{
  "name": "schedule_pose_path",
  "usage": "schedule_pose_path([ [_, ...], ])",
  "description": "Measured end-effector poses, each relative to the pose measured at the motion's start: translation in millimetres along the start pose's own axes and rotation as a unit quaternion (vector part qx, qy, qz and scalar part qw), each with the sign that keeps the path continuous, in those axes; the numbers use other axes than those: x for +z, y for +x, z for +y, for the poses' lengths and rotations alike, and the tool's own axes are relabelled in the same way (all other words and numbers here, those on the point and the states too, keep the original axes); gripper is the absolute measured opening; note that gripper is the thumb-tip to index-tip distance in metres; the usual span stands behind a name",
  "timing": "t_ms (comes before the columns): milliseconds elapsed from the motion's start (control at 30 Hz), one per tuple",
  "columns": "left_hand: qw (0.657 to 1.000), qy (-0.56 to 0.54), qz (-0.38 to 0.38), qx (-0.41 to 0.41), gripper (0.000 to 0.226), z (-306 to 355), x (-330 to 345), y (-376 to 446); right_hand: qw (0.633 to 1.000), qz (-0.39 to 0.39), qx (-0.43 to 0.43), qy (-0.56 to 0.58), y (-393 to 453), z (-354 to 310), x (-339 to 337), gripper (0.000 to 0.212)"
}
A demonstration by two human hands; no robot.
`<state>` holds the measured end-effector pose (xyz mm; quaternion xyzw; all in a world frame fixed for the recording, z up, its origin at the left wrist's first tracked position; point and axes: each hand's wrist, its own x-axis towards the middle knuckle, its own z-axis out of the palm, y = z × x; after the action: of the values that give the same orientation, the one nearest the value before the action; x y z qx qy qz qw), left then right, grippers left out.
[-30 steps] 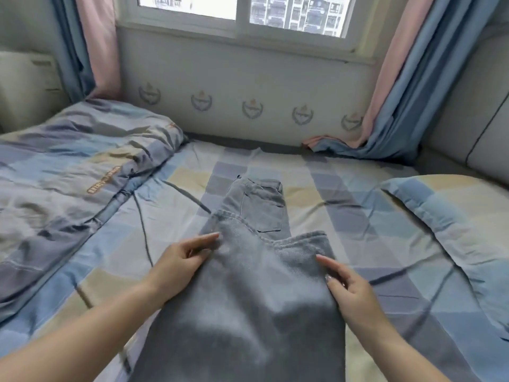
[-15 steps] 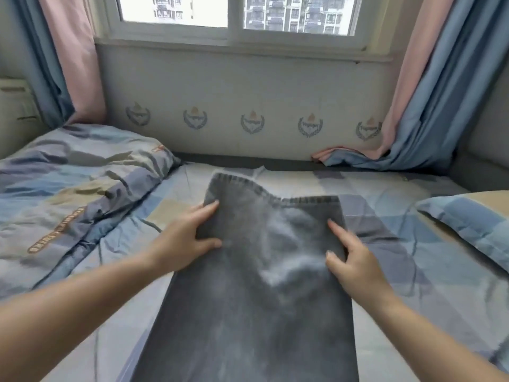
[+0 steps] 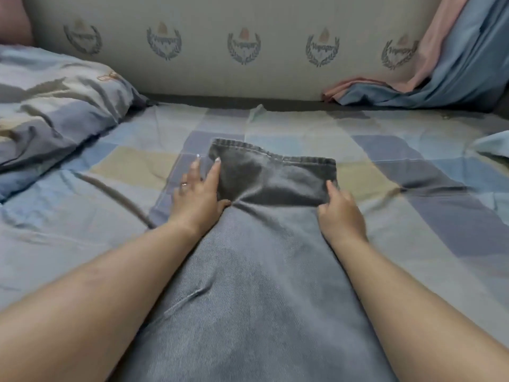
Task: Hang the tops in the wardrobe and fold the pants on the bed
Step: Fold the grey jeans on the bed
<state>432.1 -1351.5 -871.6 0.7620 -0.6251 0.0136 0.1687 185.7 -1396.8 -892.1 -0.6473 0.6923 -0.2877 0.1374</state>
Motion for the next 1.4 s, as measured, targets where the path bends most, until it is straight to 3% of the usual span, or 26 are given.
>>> schedule_pose_path([
  [67, 0.986, 0.132, 0.044, 0.087, 0.08, 7.0, -10.7, 4.0, 0.999, 0.04, -0.007, -0.034, -1.1, 0.4, -1.5, 0.053],
  [133, 0.942, 0.189, 0.082, 0.264, 0.07, 23.2, -18.2, 3.3, 0.974, 0.104, -0.144, -0.14, -6.0, -8.6, -5.9, 0.051],
  [200, 0.931, 0.16, 0.059, 0.322, 0.068, 43.4, -16.2, -0.7, 0.94, 0.075, -0.293, -0.159, -12.3, -23.8, -8.9, 0.047],
  [267, 0.955, 0.149, 0.029, 0.254, 0.066, 47.5, -5.5, 7.1, 0.926, -0.017, -0.331, -0.18, -15.7, -34.4, -2.5, 0.05],
  [333, 0.972, 0.172, -0.003, 0.162, 0.069, 34.9, 7.0, 17.9, 0.932, -0.07, -0.273, -0.229, -12.4, -32.7, 11.7, 0.058],
  [467, 0.981, 0.152, -0.024, 0.116, 0.076, 17.7, 24.9, 47.8, 0.955, -0.025, -0.149, -0.254, 13.2, -25.4, 26.8, 0.065],
  [633, 0.971, 0.216, -0.041, 0.098, 0.073, 30.1, 22.6, 44.6, 0.958, -0.064, -0.051, -0.275, 13.8, -31.8, 24.9, 0.069],
  [733, 0.947, 0.287, -0.075, 0.123, 0.065, 43.2, 14.0, 27.1, 0.902, -0.064, -0.143, -0.402, -4.3, -53.2, 19.2, 0.058],
  [800, 0.939, 0.291, -0.123, 0.133, 0.06, 51.8, 3.4, 1.0, 0.883, -0.095, -0.19, -0.418, -33.2, -62.8, 12.1, 0.053],
  [900, 0.943, 0.239, -0.199, 0.12, 0.057, 57.6, -16.5, -60.0, 0.901, -0.166, -0.193, -0.352, -91.7, -59.3, -14.3, 0.052],
  [1033, 0.932, 0.228, -0.241, 0.147, 0.059, 59.2, -48.0, -159.4, 0.902, -0.232, -0.194, -0.308, -185.4, -38.6, -51.3, 0.054],
  [1200, 0.918, 0.217, -0.257, 0.212, 0.062, 55.2, -87.7, -272.1, 0.907, -0.26, -0.197, -0.267, -287.6, -20.0, -91.2, 0.059],
  [1400, 0.911, 0.21, -0.219, 0.28, 0.068, 2.6, -127.4, -379.7, 0.887, -0.228, -0.281, -0.288, -381.9, 6.1, -137.4, 0.062],
])
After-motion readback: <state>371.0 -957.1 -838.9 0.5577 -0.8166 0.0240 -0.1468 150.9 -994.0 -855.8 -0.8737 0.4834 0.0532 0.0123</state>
